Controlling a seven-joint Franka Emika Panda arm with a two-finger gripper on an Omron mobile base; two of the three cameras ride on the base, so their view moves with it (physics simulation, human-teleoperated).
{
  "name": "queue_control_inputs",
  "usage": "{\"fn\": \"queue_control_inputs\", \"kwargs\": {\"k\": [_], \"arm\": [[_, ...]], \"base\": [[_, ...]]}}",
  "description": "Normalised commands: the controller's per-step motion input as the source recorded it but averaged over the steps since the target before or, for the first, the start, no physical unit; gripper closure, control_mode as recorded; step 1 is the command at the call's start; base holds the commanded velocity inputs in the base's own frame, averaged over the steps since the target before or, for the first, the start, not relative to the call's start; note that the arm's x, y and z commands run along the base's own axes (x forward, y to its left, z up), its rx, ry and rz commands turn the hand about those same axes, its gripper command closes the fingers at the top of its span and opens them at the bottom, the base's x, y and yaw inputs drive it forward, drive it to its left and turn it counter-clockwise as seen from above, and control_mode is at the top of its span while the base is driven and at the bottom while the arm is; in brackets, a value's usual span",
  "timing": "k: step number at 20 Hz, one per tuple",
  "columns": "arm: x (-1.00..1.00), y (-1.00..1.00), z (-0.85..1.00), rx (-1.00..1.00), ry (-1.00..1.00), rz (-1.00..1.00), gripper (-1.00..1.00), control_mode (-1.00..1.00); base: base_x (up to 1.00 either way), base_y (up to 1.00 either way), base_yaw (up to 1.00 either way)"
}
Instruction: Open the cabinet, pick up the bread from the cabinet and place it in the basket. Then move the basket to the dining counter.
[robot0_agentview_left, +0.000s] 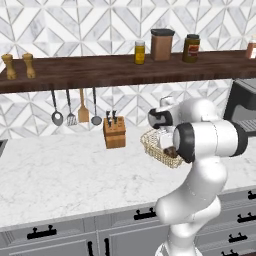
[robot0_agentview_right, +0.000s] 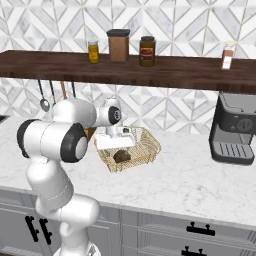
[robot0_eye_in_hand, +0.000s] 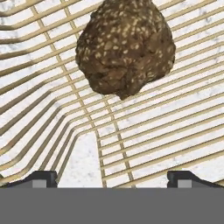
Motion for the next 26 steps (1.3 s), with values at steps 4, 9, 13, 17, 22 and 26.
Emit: {"fn": "queue_control_inputs", "kwargs": {"k": [4,9,13,17,22,26], "arm": [[0.0,0.53,0.66,0.0,-0.15,0.11,-1.0,-1.0],[-0.46,0.54,0.14,0.0,-0.11,0.17,-1.0,-1.0],[0.0,0.36,0.0,0.0,-0.04,0.2,-1.0,-1.0],[0.03,0.12,-0.03,0.0,-0.09,0.25,-1.0,-1.0],[0.02,0.0,-0.28,0.01,-0.09,0.2,-1.0,-1.0],[0.13,0.0,-0.49,0.03,-0.02,0.07,-1.0,-1.0]], "base": [[0.0,0.0,0.0],[0.0,0.0,0.0],[0.0,0.0,0.0],[0.0,0.0,0.0],[0.0,0.0,0.0],[0.0,0.0,0.0]]}}
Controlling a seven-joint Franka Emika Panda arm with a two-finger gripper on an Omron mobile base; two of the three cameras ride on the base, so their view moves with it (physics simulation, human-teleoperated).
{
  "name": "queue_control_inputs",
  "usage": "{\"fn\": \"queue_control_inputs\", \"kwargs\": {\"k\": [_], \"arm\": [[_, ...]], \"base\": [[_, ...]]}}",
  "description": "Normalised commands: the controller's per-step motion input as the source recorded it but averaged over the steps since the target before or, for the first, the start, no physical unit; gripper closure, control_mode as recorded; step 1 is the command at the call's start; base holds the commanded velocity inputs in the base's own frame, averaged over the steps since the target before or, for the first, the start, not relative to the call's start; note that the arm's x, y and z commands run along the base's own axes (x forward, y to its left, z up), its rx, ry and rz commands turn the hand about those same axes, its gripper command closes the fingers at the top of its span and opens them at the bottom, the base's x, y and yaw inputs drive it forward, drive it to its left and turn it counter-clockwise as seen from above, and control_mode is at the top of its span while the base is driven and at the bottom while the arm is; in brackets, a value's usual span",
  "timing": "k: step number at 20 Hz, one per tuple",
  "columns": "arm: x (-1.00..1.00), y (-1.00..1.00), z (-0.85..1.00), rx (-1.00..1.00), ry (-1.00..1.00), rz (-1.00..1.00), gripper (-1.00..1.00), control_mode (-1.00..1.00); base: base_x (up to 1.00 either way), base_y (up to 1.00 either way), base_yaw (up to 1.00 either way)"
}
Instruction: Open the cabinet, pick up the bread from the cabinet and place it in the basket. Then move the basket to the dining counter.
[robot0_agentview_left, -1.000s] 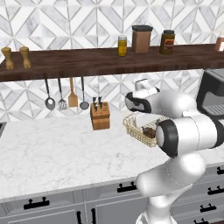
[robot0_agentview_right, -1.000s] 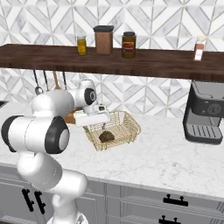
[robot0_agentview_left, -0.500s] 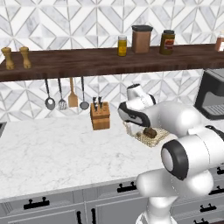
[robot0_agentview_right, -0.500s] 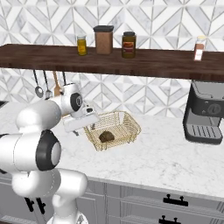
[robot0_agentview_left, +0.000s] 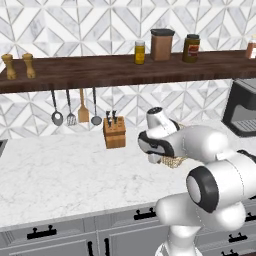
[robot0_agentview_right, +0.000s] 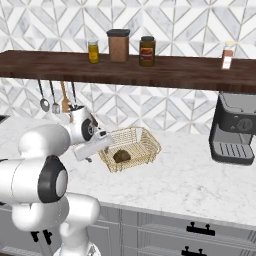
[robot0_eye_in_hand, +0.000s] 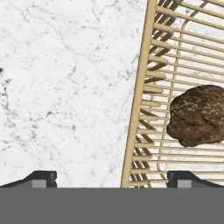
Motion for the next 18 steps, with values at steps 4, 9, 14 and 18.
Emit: {"fn": "queue_control_inputs", "kwargs": {"k": [4,9,14,18], "arm": [[0.49,0.0,-0.22,0.02,-0.03,0.06,-1.0,-1.0],[0.51,0.0,-0.11,0.0,-0.05,0.03,-1.0,-1.0],[0.07,-0.04,-0.41,0.0,-0.01,0.01,-1.0,-1.0],[-0.27,-0.26,-0.69,0.0,0.0,0.0,1.0,-1.0]], "base": [[0.0,0.0,0.0],[0.0,0.0,0.0],[0.0,0.0,0.0],[0.0,0.0,0.0]]}}
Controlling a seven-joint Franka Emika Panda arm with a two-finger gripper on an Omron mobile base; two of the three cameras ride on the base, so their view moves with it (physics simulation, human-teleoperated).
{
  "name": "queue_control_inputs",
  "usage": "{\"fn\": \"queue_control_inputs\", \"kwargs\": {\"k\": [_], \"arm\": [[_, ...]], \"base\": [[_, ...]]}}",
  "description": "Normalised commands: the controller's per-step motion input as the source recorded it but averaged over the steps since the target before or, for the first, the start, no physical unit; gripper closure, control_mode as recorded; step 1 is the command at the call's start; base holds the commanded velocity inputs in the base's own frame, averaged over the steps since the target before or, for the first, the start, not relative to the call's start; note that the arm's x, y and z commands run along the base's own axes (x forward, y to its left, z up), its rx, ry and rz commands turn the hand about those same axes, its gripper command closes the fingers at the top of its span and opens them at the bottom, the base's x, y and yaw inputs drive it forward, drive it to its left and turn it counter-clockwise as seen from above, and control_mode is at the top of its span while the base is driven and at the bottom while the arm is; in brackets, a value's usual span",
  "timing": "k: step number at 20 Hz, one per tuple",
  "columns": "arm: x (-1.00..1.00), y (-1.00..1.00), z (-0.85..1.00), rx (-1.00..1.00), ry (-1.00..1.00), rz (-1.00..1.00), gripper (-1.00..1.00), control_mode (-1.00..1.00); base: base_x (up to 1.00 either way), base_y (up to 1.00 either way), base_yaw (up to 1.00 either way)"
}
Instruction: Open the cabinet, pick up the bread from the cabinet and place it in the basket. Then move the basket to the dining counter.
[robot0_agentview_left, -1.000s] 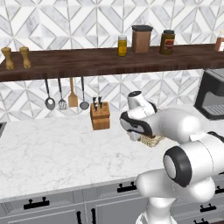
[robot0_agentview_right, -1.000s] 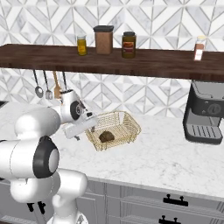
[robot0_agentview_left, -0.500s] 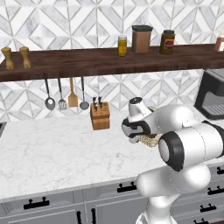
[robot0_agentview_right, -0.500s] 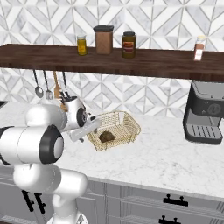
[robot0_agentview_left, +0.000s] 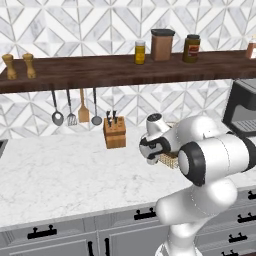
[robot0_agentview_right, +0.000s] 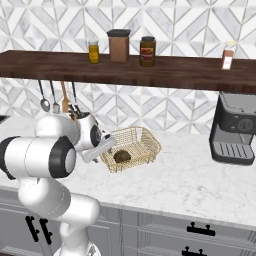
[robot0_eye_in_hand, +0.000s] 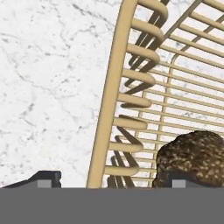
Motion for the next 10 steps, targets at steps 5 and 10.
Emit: {"fn": "queue_control_inputs", "kwargs": {"k": [5,10], "arm": [[-0.04,-0.2,-0.55,0.0,-0.05,0.02,1.0,-1.0],[-0.24,-0.25,-0.1,0.0,-0.11,0.12,1.0,-1.0]], "base": [[0.0,0.0,0.0],[0.0,0.0,0.0]]}}
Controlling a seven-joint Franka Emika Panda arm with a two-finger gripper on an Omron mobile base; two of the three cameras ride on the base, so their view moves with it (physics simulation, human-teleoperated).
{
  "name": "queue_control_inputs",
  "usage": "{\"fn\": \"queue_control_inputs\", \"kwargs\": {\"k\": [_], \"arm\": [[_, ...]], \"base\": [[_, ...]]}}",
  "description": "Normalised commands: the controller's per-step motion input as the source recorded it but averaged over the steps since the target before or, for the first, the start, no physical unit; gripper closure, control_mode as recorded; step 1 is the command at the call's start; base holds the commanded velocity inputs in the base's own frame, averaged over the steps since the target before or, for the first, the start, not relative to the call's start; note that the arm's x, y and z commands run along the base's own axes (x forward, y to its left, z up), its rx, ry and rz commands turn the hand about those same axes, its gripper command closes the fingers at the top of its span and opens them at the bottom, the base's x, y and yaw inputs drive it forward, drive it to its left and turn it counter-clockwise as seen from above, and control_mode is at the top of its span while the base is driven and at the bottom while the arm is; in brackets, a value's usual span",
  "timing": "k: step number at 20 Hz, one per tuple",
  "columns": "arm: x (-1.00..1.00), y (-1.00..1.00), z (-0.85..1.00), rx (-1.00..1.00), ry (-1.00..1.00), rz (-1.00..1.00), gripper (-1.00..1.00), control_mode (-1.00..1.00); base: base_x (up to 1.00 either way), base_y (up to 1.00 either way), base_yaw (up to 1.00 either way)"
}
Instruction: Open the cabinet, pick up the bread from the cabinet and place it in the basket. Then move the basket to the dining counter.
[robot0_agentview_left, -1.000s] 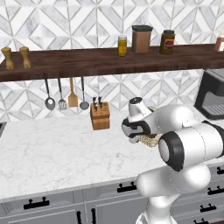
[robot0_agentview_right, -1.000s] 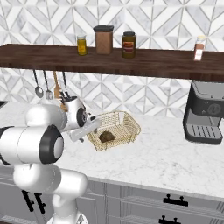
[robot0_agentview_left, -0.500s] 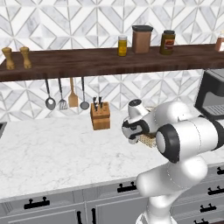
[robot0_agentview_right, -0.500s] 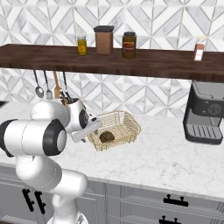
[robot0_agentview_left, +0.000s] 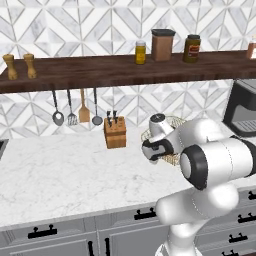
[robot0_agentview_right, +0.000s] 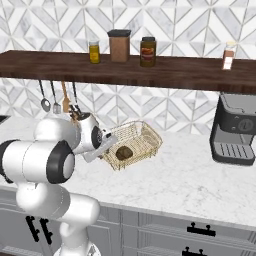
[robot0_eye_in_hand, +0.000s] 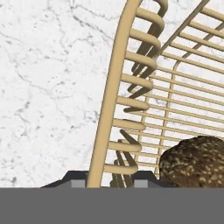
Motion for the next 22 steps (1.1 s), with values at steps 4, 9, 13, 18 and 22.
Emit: {"fn": "queue_control_inputs", "kwargs": {"k": [4,9,13,18,22], "arm": [[-0.76,-0.07,0.36,0.0,-0.16,0.14,1.0,-1.0],[-0.9,-0.33,0.85,0.0,-0.11,0.24,1.0,-1.0],[-0.95,-0.11,0.96,0.0,0.01,0.33,1.0,-1.0],[-1.0,0.0,0.69,0.0,0.12,0.43,1.0,-1.0],[-0.9,0.0,0.61,0.0,0.11,0.31,1.0,-1.0]], "base": [[0.0,0.0,0.0],[0.0,0.0,0.0],[0.0,0.0,0.0],[0.0,0.0,0.0],[0.0,0.0,0.0]]}}
